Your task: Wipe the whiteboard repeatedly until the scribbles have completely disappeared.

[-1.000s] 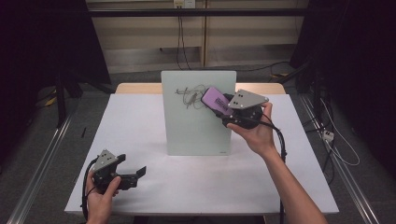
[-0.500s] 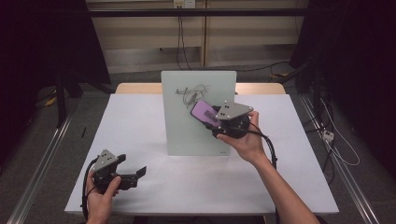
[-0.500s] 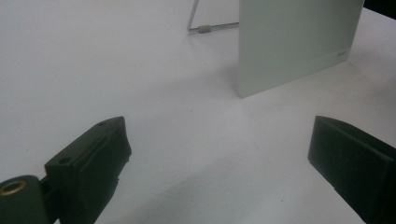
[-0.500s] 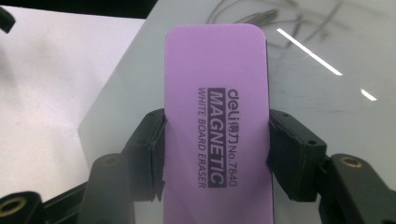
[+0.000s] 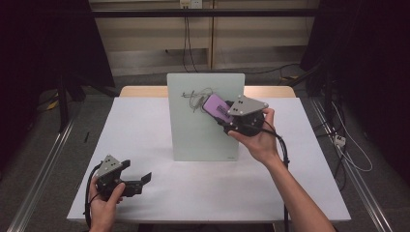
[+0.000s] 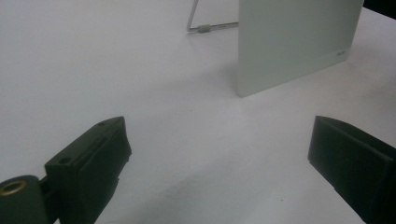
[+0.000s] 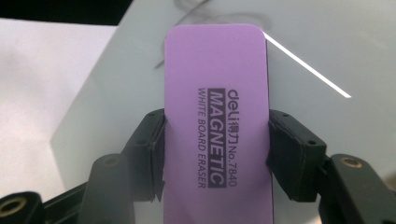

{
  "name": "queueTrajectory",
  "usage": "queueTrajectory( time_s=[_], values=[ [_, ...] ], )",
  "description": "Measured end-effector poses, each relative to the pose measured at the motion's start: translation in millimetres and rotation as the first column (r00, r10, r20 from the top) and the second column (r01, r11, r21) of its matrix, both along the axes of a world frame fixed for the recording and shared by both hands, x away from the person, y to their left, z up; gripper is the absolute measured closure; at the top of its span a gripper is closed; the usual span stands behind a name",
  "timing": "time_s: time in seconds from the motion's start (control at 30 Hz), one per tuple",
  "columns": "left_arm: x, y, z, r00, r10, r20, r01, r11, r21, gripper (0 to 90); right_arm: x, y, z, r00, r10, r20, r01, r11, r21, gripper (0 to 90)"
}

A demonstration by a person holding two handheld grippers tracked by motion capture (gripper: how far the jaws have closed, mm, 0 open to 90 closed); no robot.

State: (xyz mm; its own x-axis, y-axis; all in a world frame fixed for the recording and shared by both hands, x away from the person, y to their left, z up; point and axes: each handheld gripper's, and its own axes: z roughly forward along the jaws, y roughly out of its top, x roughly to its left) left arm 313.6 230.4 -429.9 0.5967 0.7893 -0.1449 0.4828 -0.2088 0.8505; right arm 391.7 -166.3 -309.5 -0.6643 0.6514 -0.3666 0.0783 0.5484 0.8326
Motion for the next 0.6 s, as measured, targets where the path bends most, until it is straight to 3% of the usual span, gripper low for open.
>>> queueTrajectory(
  time_s=[0.33,0.6],
  values=[
    [1.0,-1.4,-0.8,1.0,-0.005,-0.004,0.005,1.0,0.0,5.3,7.2,-15.0,28.9,0.9956,-0.08,0.049,0.078,0.9963,0.035,41.6],
    [1.2,-2.2,-1.3,1.0,-0.007,-0.004,0.007,1.0,-0.002,5.3,7.2,-9.0,24.3,0.9958,-0.076,0.051,0.074,0.9968,0.031,41.7]
  ],
)
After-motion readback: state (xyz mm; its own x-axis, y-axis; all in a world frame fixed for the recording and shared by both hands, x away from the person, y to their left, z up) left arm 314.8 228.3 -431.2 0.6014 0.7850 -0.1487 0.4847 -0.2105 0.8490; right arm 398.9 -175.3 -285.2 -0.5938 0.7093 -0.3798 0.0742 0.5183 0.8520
